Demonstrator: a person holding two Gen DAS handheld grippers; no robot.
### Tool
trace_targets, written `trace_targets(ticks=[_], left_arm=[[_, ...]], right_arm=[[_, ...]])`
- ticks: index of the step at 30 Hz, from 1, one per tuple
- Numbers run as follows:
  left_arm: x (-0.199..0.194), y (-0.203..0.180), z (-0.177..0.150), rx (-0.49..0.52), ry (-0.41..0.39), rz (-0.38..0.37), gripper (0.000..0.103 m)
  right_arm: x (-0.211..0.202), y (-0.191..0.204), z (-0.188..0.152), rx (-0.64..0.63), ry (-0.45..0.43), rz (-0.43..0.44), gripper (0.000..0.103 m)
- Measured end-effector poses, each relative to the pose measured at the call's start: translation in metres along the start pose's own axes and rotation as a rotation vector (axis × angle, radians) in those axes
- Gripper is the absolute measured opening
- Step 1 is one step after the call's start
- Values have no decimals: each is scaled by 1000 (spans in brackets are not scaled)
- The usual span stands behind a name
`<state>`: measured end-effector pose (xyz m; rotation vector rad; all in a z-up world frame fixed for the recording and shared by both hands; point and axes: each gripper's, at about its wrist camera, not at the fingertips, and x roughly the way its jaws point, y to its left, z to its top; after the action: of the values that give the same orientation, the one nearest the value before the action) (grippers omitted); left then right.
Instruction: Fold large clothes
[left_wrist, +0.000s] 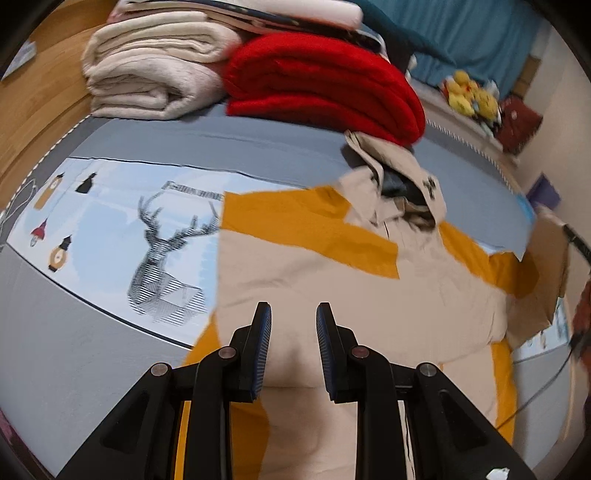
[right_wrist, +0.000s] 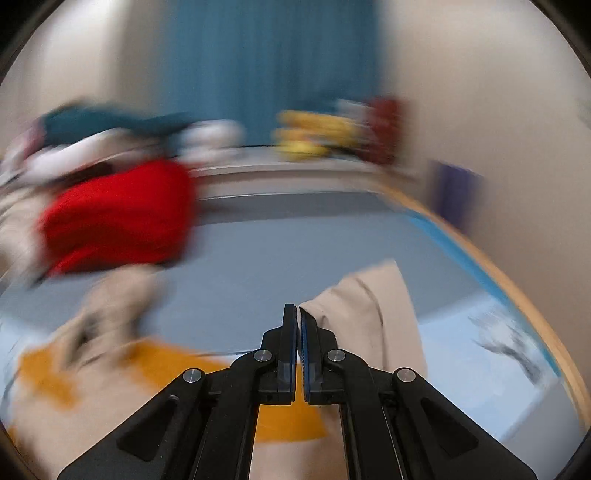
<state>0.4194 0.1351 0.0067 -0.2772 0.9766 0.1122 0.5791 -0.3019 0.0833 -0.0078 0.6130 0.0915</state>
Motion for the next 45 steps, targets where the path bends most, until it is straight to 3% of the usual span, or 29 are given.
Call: trace_targets(ticks=[2, 5, 7, 11, 14, 17, 24, 29, 32, 35, 36, 37, 41, 45], left_arm=[[-6, 11, 4, -30, -7, -7, 22], [-9, 25, 6, -75, 8, -29, 22], [-7, 31, 5, -89, 34, -49, 23], [-4, 41, 1, -120, 69, -71, 24], [-2, 40, 0, -124, 73, -64, 24], [4, 25, -3, -94, 83, -67, 23], [17, -9, -8, -53, 108, -80, 23], [20, -17, -7, -36, 106, -83, 23], [20, -21, -5, -22, 102, -85, 23], [16, -21, -3, -10, 94, -90, 23], [14, -20, -2, -12, 92, -94, 23], [12, -18, -2, -17, 90, -98, 23], [7, -10, 1, -28, 83, -103, 23], [2, 1, 4, -56, 74, -103, 23]], right_arm=[[-9, 71, -13, -36, 59, 179, 2], [-11, 149, -49, -5, 228, 422, 5], [-17, 180, -76, 13, 314, 486, 7], [-44, 178, -106, 57, 357, 456, 15], [-63, 156, -120, 103, 365, 355, 37], [-60, 126, -138, 235, 374, 325, 41], [44, 100, -169, 421, 531, 280, 41], [90, 91, -197, 576, 595, 299, 41], [101, 88, -204, 656, 581, 305, 41], [102, 91, -202, 657, 548, 296, 41], [100, 92, -199, 648, 526, 283, 30], [97, 94, -194, 633, 492, 264, 7], [64, 111, -156, 550, 320, 258, 4], [25, 159, -111, 397, 189, 370, 4]])
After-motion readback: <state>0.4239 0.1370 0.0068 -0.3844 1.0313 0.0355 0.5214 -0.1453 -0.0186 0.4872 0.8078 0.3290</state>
